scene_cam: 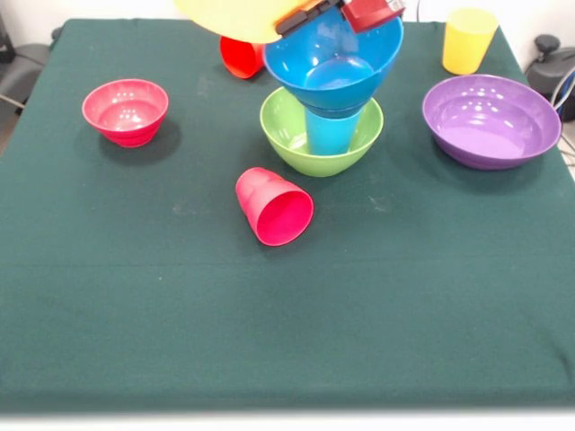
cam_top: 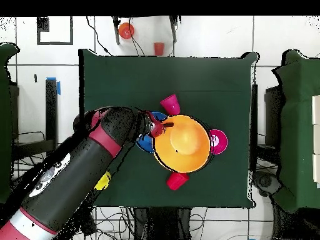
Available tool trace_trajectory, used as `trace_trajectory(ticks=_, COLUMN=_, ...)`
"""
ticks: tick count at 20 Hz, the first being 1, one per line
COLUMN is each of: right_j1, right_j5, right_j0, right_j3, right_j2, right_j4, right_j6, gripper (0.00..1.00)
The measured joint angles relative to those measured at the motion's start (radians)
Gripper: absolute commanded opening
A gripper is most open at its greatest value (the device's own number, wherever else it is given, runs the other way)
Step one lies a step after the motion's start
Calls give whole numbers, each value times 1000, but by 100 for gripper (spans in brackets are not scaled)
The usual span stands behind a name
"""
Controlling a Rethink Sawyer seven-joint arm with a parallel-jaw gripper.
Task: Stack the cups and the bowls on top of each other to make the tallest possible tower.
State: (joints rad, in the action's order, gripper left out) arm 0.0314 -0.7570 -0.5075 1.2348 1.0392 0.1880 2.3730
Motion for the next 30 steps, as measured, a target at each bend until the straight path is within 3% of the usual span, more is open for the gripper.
trace_trajectory(ticks=30, right_j1=54, right_j5=-4, right_j0=0, right_j3=21, right_j2=-34, right_j4=12, right_j6=0, gripper=0)
